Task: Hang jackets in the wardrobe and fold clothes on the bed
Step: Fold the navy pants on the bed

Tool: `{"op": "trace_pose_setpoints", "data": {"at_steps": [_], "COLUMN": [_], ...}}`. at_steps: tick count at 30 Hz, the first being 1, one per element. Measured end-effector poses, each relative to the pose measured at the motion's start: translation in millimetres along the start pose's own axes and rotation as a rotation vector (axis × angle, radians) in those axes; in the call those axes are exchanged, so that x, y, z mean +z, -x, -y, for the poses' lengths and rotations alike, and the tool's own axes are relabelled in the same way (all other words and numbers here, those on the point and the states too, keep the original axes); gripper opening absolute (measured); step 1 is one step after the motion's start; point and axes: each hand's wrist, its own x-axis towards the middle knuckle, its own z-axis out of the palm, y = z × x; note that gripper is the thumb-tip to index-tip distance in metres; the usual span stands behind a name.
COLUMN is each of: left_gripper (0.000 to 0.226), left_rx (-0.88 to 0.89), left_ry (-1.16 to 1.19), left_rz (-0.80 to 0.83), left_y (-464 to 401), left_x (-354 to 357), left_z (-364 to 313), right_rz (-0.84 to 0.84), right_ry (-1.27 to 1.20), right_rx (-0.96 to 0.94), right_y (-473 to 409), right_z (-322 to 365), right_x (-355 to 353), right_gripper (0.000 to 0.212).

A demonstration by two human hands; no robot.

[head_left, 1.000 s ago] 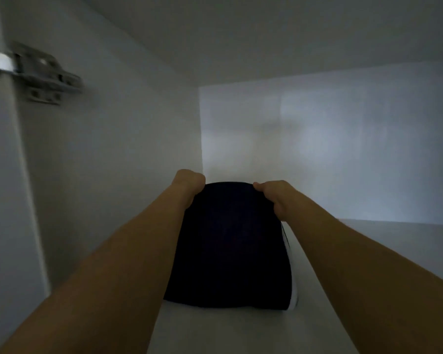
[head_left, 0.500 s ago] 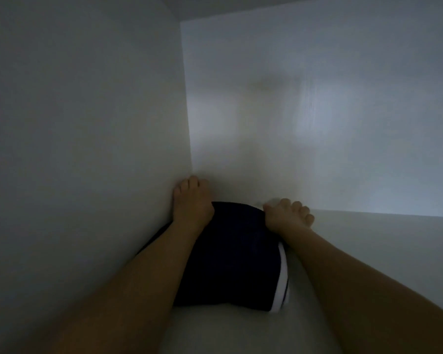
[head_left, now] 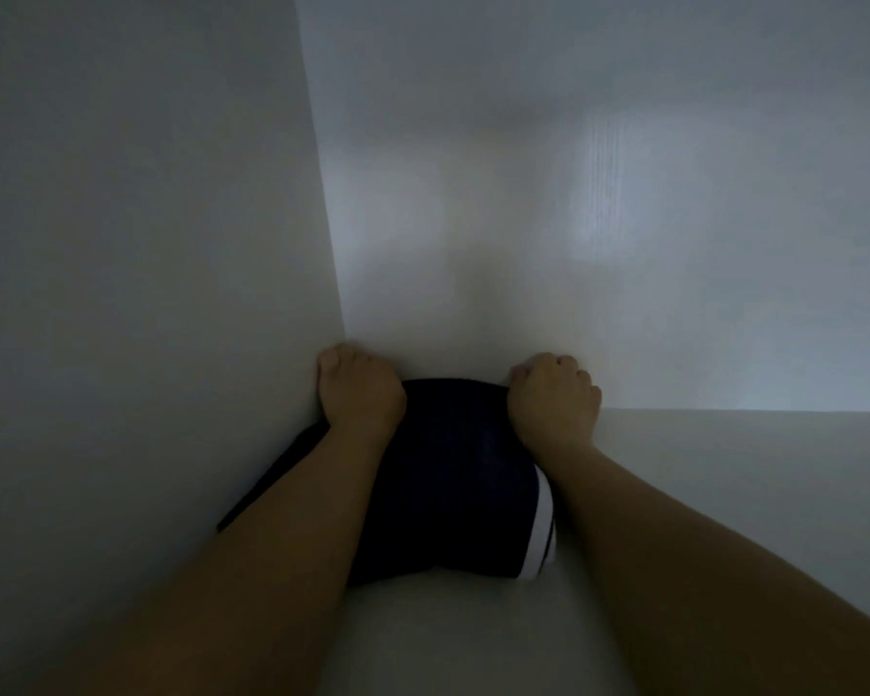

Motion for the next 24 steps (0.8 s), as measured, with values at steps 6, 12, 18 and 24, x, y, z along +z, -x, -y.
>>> {"op": "trace_pose_setpoints", "data": {"at_steps": [6, 12, 18, 24], "left_gripper": [0.033, 0.043, 0.043, 0.046], "left_rx": [0.089, 0.173, 0.402, 0.687], "left_ry": [0.073, 0.366, 0.409, 0.447], "left_rz": [0.185, 0.264, 0.076, -0.025], "left_y": [11.3, 52.2, 108.5, 175.1], "left_x": [-48.9, -132.3, -219.4, -303.0], "left_z": [-10.0, -54.6, -133.6, -208.5], "right_rz": [0.244, 0.269, 0.179, 0.113], "right_ry": [-0.259, -0.060, 0.017, 0.167], "right_rx": [0.131, 0.018, 0.091, 0.275], "right_y": [14.8, 27.8, 57.9, 119.9], "right_z": [-16.5, -58.6, -119.0, -187.7], "right_x": [-44.1, -163.2, -290.2, -413.5], "right_gripper": [0.027, 0.045, 0.049, 0.049]}}
